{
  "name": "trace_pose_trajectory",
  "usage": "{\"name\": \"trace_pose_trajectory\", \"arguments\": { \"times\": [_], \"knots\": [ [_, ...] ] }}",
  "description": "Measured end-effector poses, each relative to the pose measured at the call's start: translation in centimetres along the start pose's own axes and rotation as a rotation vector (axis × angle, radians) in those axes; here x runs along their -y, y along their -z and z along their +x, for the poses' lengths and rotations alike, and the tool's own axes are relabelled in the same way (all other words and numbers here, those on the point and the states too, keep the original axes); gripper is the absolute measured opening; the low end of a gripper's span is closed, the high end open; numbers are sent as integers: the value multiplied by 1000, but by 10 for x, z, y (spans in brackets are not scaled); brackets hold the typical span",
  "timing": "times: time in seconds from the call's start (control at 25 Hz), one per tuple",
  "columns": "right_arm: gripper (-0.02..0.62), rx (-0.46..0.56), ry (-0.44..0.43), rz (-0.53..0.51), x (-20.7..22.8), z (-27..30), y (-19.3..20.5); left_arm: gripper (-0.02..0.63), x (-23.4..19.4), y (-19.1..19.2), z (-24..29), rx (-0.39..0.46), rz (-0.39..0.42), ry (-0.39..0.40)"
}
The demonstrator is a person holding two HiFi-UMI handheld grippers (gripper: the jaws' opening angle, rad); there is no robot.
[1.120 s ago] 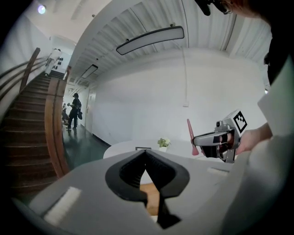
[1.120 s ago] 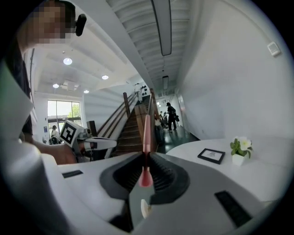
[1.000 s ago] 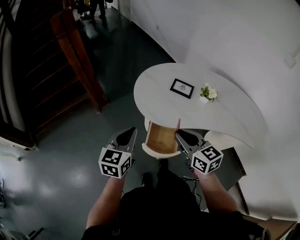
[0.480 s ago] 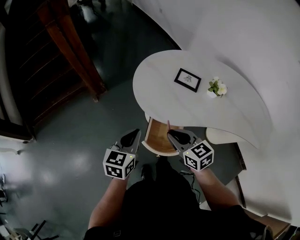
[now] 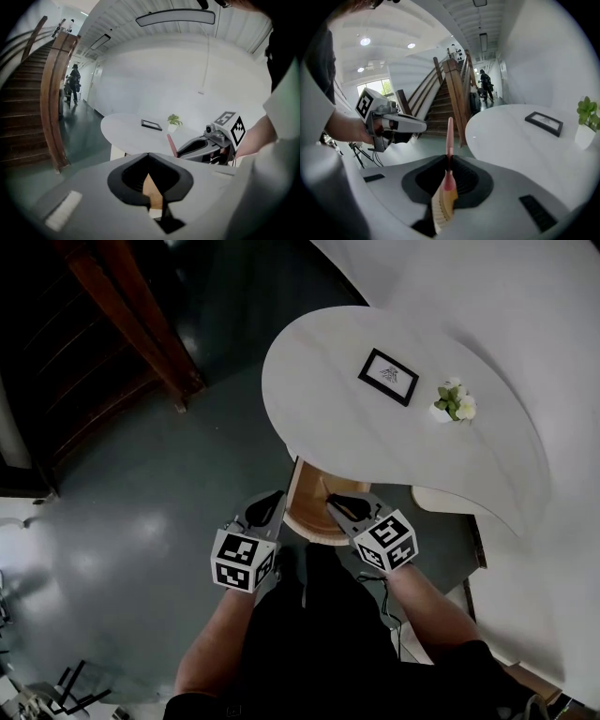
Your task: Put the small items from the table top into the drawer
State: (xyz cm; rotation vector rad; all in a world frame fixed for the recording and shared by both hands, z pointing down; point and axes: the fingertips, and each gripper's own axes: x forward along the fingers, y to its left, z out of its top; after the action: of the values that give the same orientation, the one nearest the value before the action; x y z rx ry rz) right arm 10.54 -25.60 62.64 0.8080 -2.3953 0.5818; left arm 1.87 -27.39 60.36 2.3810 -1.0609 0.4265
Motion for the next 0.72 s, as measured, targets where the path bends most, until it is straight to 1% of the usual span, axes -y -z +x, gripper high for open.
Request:
{"name": "trace_pose_trajectory", "arguments": {
  "times": [0.12,0.36,0.72],
  "knots": [
    [52,-67,-25,-38,1,18,21,11,-6,13,11,-14,-12,2],
    [52,-194,-51,-77,8,52,65,11,-18,38,31,-50,-25,8],
    [52,-357,-88,-125,28,92,113,11,-23,73,51,-111,-41,19]
  ]
}}
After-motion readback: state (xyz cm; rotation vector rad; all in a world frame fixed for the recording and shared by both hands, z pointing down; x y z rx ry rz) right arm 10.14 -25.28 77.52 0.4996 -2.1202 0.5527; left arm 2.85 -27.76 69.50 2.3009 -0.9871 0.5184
